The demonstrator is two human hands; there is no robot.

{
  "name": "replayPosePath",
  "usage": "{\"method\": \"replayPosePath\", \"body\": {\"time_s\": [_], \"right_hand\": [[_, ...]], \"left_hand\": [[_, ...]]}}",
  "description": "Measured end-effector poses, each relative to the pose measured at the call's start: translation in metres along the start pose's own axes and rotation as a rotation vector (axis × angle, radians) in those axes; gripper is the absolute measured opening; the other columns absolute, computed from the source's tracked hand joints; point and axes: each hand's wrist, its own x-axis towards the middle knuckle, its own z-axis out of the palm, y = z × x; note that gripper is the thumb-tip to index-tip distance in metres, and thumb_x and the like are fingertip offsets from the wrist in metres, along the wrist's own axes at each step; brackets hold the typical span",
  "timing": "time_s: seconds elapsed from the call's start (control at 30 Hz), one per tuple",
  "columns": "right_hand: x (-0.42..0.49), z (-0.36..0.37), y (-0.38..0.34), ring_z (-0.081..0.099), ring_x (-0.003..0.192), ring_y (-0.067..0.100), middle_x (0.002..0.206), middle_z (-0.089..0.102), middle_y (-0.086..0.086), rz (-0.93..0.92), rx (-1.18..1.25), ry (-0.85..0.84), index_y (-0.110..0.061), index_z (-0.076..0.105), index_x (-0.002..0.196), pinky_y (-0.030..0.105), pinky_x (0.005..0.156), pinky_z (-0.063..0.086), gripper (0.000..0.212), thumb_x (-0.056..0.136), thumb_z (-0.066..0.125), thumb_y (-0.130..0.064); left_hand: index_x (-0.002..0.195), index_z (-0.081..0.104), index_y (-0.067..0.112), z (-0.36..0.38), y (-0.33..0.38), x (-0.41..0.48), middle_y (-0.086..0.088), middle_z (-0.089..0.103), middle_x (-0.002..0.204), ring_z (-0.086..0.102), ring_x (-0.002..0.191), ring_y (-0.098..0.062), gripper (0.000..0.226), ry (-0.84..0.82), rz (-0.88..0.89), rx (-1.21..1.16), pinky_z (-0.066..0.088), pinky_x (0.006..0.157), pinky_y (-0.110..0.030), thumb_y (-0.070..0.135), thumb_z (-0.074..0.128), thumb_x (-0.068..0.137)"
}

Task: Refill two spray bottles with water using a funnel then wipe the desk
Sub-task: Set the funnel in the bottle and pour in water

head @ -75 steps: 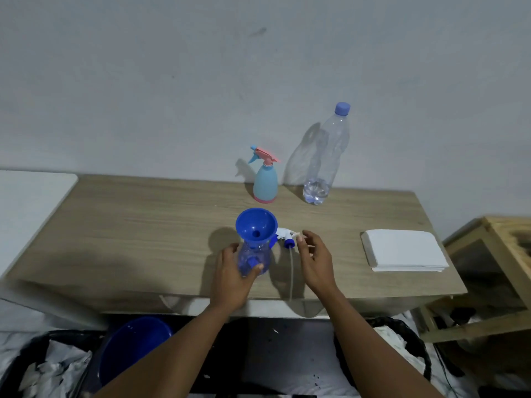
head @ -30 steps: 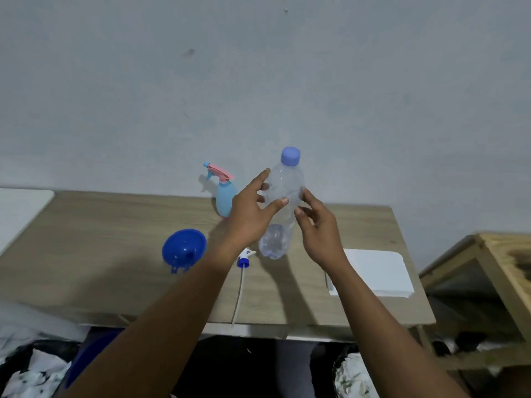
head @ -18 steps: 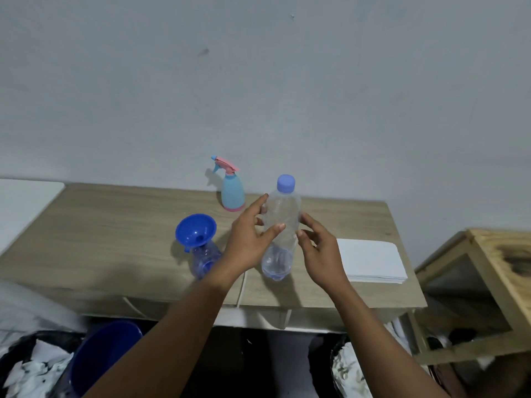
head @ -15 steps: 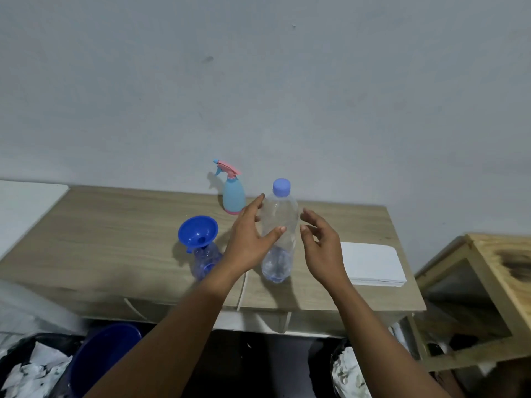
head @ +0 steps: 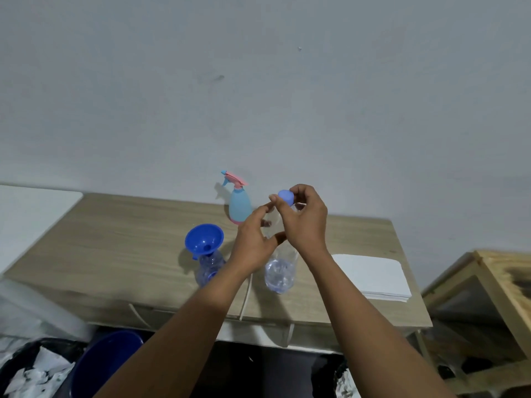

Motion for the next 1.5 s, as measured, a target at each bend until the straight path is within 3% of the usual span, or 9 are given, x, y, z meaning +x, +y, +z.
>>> {"method": "replayPosePath", "body": {"time_s": [0.27,0.43,0.67,0.83,0.93,1.13,1.27,1.37,1.5], "right_hand": [[0.003,-0.009,0.009,0.060,0.102,0.001,0.110,0.060,-0.008,-0.049,0.010,-0.178,-0.017,0.066,0.124,0.012,0.085,0.044,0.032,0.095,0.067,-0.030],[-0.001,-0.006,0.007,0.058,0.083,0.003,0.090,0.062,-0.011,0.001,0.087,-0.068,-0.017,0.058,0.097,0.017,0.079,0.047,0.032,0.081,0.083,-0.028],[-0.001,-0.012,0.014,0.060,0.103,0.010,0.110,0.061,-0.005,-0.159,0.016,-0.197,-0.020,0.064,0.115,0.018,0.086,0.045,0.018,0.100,0.059,-0.029],[-0.002,-0.005,0.006,0.059,0.093,0.006,0.099,0.061,-0.009,-0.017,0.056,-0.081,-0.019,0.058,0.107,0.016,0.080,0.046,0.038,0.082,0.080,-0.037],[0.000,-0.003,0.005,0.059,0.088,0.011,0.092,0.061,-0.008,-0.032,0.033,-0.080,-0.018,0.055,0.098,0.021,0.078,0.048,0.030,0.086,0.076,-0.035],[-0.002,-0.014,0.012,0.059,0.104,0.003,0.112,0.060,-0.006,-0.130,-0.021,-0.174,-0.021,0.063,0.124,0.014,0.086,0.045,0.028,0.102,0.053,-0.035],[-0.001,-0.013,0.005,0.060,0.095,0.005,0.101,0.062,-0.008,-0.055,0.024,-0.141,-0.023,0.056,0.118,0.013,0.082,0.047,0.038,0.087,0.075,-0.034],[0.000,-0.012,0.007,0.061,0.097,0.005,0.105,0.063,-0.011,-0.111,-0.002,-0.135,-0.022,0.060,0.114,0.016,0.082,0.046,0.024,0.092,0.069,-0.028],[-0.003,-0.012,0.007,0.060,0.100,0.003,0.113,0.059,-0.013,-0.124,-0.019,-0.108,-0.023,0.060,0.124,0.014,0.082,0.046,0.033,0.092,0.067,-0.029]], "left_hand": [[0.139,0.049,0.033,0.001,0.001,0.001,0.016,0.057,0.128,0.060,0.107,-0.007,0.069,0.016,-0.010,-0.036,0.059,0.083,-0.034,0.028,0.082,0.079],[0.137,0.050,0.031,0.002,-0.002,0.000,0.016,0.058,0.128,0.058,0.107,-0.005,0.066,0.020,0.000,-0.046,0.060,0.080,-0.031,0.020,0.080,0.080],[0.140,0.050,0.028,0.002,-0.001,0.000,0.014,0.057,0.130,0.059,0.108,-0.007,0.072,0.028,-0.015,-0.071,0.059,0.081,-0.030,0.032,0.083,0.076],[0.137,0.051,0.031,0.002,-0.003,0.000,0.012,0.061,0.125,0.060,0.109,-0.007,0.066,0.018,-0.015,-0.031,0.060,0.081,-0.036,0.025,0.081,0.079],[0.141,0.049,0.030,0.002,-0.002,0.000,0.013,0.057,0.132,0.059,0.109,-0.006,0.070,0.020,-0.016,-0.062,0.060,0.081,-0.033,0.023,0.081,0.079],[0.140,0.049,0.029,0.002,-0.001,-0.001,0.016,0.056,0.132,0.059,0.110,-0.006,0.071,0.013,-0.008,-0.060,0.056,0.081,-0.022,0.031,0.082,0.077],[0.138,0.049,0.031,0.003,-0.002,-0.002,0.015,0.056,0.131,0.058,0.111,-0.006,0.066,0.007,-0.009,-0.049,0.059,0.083,-0.030,0.026,0.080,0.080],[0.140,0.048,0.033,0.003,-0.001,-0.001,0.019,0.055,0.128,0.057,0.111,-0.005,0.068,0.009,-0.013,-0.062,0.058,0.085,-0.030,0.025,0.080,0.080],[0.138,0.049,0.034,0.004,-0.003,-0.001,0.017,0.057,0.129,0.058,0.110,-0.005,0.067,0.014,-0.004,-0.045,0.058,0.085,-0.030,0.025,0.080,0.080]]}}
